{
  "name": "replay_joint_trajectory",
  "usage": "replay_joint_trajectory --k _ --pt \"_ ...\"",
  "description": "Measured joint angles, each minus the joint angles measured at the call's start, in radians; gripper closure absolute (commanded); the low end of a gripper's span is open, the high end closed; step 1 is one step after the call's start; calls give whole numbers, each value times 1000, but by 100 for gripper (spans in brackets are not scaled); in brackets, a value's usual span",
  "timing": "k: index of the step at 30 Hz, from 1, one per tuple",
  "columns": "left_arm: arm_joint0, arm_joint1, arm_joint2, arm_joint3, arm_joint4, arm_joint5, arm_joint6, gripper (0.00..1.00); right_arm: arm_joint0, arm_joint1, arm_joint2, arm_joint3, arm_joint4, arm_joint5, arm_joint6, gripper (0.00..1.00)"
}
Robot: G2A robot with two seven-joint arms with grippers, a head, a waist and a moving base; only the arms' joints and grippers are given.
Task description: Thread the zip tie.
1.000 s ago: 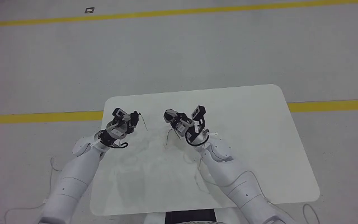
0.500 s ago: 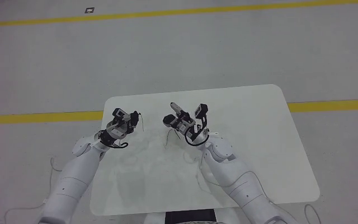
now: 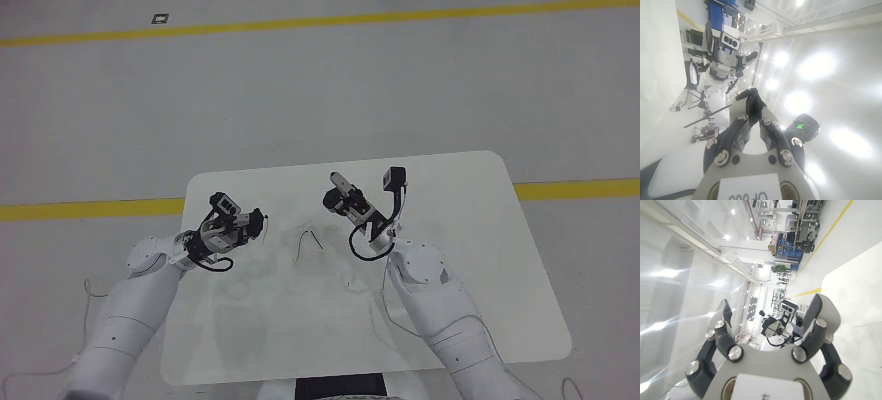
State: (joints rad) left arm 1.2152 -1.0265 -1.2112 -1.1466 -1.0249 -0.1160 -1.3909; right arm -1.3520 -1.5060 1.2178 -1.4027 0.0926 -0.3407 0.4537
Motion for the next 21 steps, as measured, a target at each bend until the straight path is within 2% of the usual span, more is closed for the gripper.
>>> replay_joint_trajectory --k 5,8,15,18,21 --pt "0 0 0 0 -2 1 2 100 0 0 -1 1 17 1 0 0" --pt "6 0 -2 -35 2 9 28 100 -5 2 4 -20 0 1 -18 0" --pt "2 11 -27 -122 45 33 36 100 -36 20 52 -125 -99 1 -64 0" --pt "5 12 -27 -139 62 39 46 100 -42 25 62 -149 -115 1 -77 0" --pt "5 13 -27 -139 64 39 47 100 -42 25 62 -149 -116 1 -77 0"
